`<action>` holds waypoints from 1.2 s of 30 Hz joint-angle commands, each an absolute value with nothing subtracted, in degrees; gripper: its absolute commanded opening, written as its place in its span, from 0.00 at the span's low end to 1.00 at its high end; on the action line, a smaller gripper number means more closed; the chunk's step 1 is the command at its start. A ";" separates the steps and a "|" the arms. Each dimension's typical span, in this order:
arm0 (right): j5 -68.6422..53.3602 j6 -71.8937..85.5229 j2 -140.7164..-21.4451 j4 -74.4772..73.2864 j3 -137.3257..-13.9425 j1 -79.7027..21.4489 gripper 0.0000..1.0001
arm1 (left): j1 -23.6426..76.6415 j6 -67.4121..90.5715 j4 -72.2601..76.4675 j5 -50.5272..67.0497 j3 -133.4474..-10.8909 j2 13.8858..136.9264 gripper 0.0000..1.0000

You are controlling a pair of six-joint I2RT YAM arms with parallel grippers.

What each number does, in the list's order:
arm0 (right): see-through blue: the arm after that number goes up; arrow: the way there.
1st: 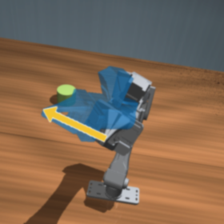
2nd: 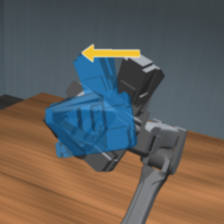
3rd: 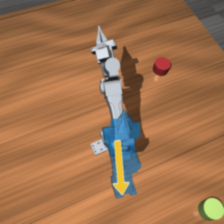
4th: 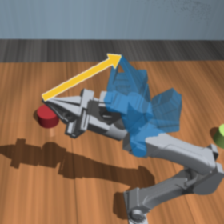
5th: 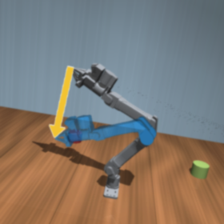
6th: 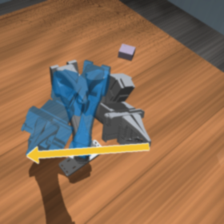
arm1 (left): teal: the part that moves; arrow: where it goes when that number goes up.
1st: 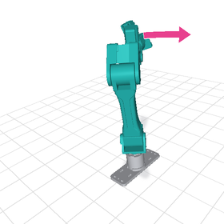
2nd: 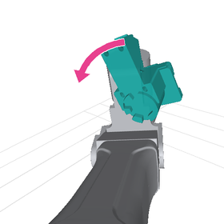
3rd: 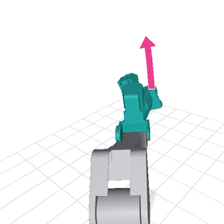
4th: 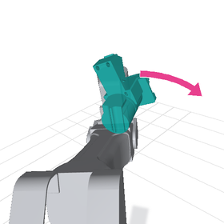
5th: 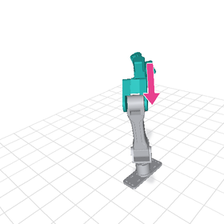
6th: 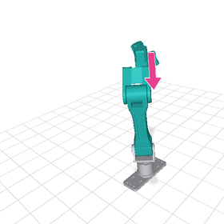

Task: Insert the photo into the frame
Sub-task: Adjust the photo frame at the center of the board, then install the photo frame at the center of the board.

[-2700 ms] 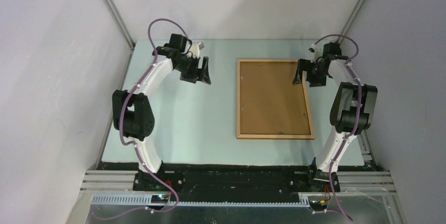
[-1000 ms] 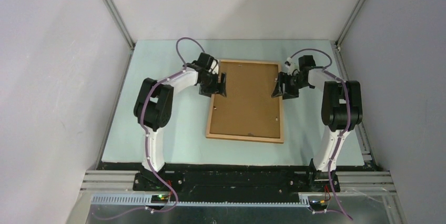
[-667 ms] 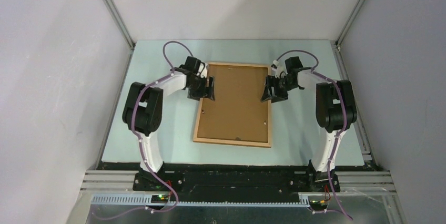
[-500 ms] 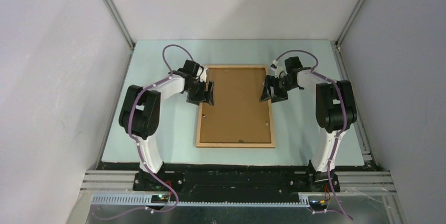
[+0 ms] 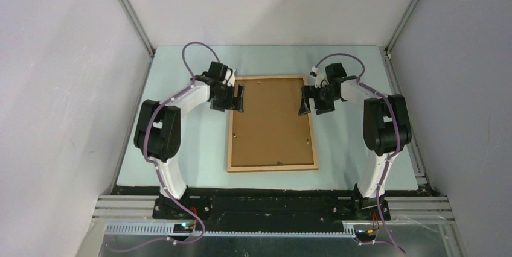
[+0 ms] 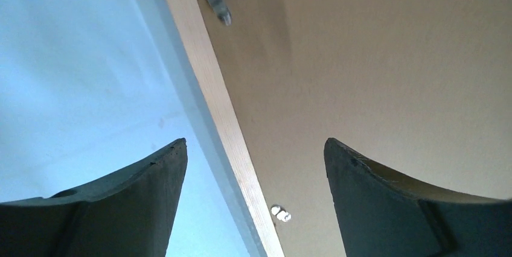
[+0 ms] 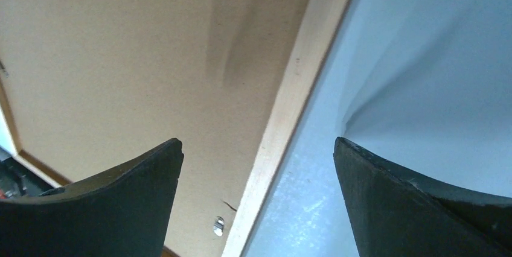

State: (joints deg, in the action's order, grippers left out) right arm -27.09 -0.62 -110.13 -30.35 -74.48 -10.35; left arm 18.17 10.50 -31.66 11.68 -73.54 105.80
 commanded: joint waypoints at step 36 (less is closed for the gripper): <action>-24.35 -0.90 -107.81 -29.06 -75.17 -7.24 0.93 | 16.57 17.11 -29.18 0.31 -92.33 121.51 0.50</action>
